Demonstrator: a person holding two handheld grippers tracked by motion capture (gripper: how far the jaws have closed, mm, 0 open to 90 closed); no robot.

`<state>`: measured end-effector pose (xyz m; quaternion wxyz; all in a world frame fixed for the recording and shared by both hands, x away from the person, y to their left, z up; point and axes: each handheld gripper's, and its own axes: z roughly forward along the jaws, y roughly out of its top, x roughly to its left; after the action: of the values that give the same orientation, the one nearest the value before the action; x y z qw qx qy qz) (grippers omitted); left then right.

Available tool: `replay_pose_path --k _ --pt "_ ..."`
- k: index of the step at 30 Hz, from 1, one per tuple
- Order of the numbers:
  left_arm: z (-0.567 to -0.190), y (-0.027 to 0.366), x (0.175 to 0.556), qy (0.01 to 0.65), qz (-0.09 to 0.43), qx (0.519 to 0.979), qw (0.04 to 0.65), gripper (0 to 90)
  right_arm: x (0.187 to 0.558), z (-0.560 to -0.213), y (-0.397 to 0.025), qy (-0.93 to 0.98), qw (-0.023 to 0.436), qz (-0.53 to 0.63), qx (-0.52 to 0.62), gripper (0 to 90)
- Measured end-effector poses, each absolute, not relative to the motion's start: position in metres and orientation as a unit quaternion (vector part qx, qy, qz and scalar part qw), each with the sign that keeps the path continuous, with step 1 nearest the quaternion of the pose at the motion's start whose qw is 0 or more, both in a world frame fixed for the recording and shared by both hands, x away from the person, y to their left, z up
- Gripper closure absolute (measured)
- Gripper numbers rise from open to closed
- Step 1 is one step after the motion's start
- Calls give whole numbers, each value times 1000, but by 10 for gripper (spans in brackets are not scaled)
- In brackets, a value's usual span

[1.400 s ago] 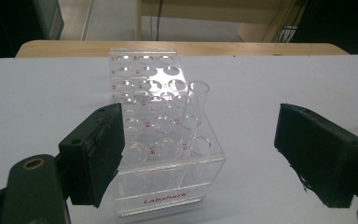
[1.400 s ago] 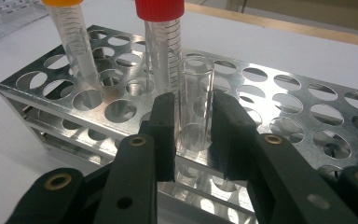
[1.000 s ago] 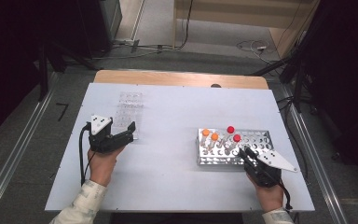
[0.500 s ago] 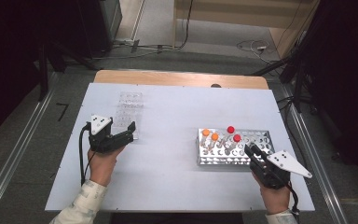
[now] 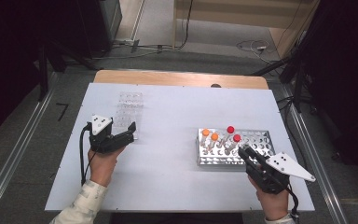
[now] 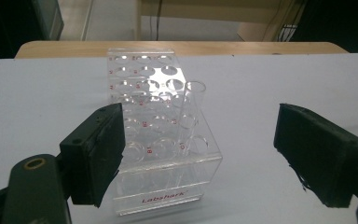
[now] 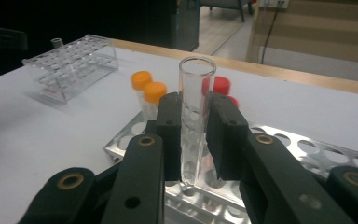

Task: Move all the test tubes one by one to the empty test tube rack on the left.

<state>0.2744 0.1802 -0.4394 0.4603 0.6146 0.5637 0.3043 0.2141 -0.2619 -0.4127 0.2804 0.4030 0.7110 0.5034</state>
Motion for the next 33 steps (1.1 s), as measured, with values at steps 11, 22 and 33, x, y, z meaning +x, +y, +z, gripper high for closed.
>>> replay_pose_path --k 11,22,33 --pt "-440 179 274 563 305 616 459 167 211 -417 -230 735 244 515 368 734" --pt "-439 178 274 560 306 618 459 168 214 -422 -197 755 219 519 336 734" --pt "-439 178 273 559 307 619 459 168 228 -432 -156 775 208 515 302 735"
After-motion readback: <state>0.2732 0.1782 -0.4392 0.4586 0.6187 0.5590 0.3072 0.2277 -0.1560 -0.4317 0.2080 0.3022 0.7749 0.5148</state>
